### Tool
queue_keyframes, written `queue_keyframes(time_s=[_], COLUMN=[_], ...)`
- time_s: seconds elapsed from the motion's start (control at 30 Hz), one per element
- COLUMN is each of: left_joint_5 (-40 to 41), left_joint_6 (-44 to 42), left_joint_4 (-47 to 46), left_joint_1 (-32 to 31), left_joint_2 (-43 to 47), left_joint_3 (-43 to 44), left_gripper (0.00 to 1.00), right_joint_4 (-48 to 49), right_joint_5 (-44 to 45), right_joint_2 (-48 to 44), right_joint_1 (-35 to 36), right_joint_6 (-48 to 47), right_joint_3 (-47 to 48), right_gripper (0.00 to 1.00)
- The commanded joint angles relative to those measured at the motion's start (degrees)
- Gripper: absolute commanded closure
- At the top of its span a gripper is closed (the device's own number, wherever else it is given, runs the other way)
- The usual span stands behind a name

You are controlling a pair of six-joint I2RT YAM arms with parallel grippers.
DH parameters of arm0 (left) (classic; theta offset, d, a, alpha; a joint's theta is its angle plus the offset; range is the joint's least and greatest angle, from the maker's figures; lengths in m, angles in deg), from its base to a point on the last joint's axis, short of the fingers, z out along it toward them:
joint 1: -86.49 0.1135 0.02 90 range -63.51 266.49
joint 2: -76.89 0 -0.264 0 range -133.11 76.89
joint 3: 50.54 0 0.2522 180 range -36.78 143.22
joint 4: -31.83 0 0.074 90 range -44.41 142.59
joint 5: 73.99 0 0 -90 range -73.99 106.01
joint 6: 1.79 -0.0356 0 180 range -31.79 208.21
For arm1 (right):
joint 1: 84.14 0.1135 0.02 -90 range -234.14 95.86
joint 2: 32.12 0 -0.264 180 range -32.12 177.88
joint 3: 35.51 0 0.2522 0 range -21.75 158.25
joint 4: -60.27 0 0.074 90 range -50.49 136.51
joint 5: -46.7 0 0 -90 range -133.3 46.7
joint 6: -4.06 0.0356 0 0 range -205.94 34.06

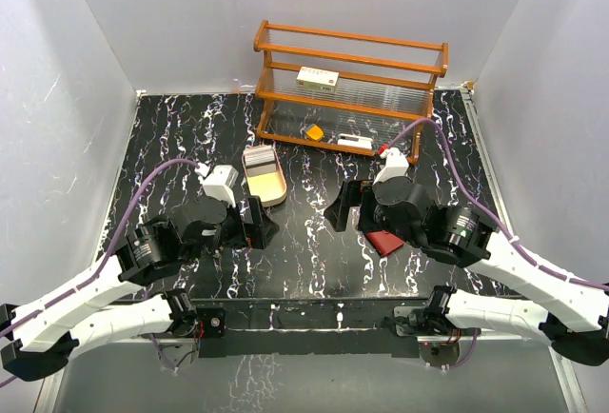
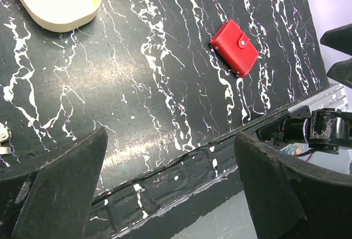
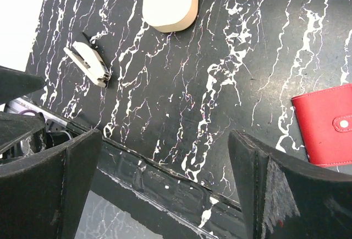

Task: Put the credit cards into the card holder
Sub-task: Move the card holder to the center of the board.

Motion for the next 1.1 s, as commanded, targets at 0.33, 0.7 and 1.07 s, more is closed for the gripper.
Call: queue_keyframes(time_s=[0.33,0.7,1.07], left_joint_5=[0.2,1.2,-4.3], left_joint_6=[-1.1,-1.4,1.2], left_joint_4=[0.1,0.2,-5.4], left_joint_1=[-0.3,-0.2,-0.2], left_joint_2=[-5.5,-11.6,-6.3], left_joint_3=[-1.9,-5.8,-11.4], left_gripper=[0.01,0.02,0.07], right_joint_4=[-2.6,-4.9,5.8], right_joint_5=[9.5,9.7,-2.3], right_joint_2=[4.7,16.4,18.8], right_joint_1=[-0.8,-13.0,-31.8], right_joint_6=[1.2,-0.1,-7.1], right_joint_3=[-1.4,-4.8,-14.8], right_gripper=[0.02,0.38,0.37])
